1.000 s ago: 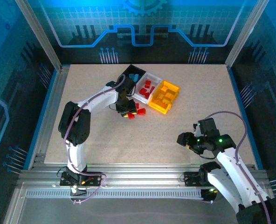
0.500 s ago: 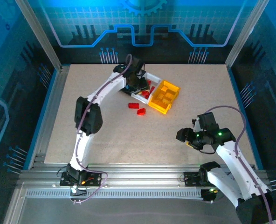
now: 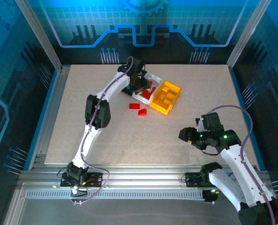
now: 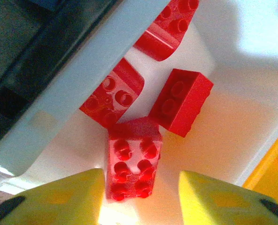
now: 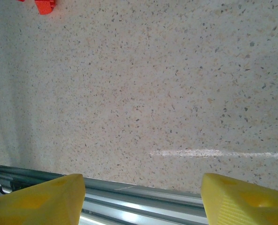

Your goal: Sort the legos into containers by color

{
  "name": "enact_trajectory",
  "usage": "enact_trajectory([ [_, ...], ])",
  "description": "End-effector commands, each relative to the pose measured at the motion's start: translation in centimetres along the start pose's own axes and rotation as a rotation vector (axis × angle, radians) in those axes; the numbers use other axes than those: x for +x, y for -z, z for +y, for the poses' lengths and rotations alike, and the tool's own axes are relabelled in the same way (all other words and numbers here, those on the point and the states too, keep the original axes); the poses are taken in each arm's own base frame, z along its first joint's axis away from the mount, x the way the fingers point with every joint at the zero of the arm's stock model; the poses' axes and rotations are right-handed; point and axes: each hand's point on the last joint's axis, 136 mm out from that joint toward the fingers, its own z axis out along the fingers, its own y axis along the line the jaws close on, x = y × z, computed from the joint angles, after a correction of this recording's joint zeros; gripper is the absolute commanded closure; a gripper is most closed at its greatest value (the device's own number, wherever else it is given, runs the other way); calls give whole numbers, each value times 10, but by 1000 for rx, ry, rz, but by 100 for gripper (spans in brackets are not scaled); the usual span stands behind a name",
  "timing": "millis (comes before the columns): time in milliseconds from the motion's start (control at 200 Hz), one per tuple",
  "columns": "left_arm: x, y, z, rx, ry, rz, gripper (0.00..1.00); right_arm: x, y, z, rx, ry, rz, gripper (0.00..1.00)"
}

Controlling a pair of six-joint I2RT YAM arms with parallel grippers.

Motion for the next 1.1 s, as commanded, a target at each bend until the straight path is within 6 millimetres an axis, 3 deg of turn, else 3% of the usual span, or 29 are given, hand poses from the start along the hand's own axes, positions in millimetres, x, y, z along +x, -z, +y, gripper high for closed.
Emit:
enact_trajectory([
  [0,0,10,-12,37,12,6,46,5,-6,-8,22,11,8,32],
  [160,1,29,-11,12,3,-10,32,3,-10,-7,4,26,2,31],
  [380,11,67,-1,-47,-53,-48,26,3,-16,-4,-4,65,45,31],
  [505,35,83,15,-129,-120,-49,25,-1,-19,0,-7,90,68,31],
  [645,77,94,34,-229,-230,-5,25,-9,-20,7,-16,119,77,30],
  [820,117,82,52,-327,-344,59,25,-13,-34,4,-32,91,108,30],
  [1096,131,40,51,-322,-352,111,29,-22,-39,13,-33,99,167,30],
])
